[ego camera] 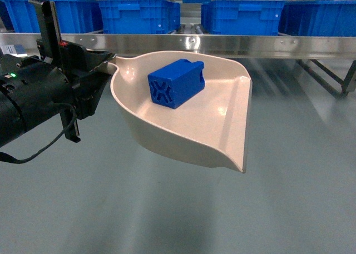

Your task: Place part in tray to right shelf

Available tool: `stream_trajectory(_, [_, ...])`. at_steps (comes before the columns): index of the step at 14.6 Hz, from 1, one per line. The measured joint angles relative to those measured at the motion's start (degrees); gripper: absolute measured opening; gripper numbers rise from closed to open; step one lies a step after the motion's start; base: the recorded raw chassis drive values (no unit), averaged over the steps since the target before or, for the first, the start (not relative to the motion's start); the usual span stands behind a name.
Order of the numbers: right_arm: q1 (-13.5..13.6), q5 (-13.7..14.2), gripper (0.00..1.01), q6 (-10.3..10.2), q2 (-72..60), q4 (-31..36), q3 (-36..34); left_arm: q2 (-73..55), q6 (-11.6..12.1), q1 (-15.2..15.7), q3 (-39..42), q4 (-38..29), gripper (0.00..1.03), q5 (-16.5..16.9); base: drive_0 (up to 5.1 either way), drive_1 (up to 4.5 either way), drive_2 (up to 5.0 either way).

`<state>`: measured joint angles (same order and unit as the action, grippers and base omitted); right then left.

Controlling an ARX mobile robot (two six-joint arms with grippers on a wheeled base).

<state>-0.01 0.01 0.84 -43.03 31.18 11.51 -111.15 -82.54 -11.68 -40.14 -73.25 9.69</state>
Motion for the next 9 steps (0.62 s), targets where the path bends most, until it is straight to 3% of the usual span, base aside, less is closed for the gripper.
stream_trajectory(9, [0.0, 0.0, 0.98, 0.0, 0.0, 0.0, 0.0, 0.0, 0.0, 0.0, 0.0, -0.2, 0.17, -0.2, 0.0, 4.08, -4.1])
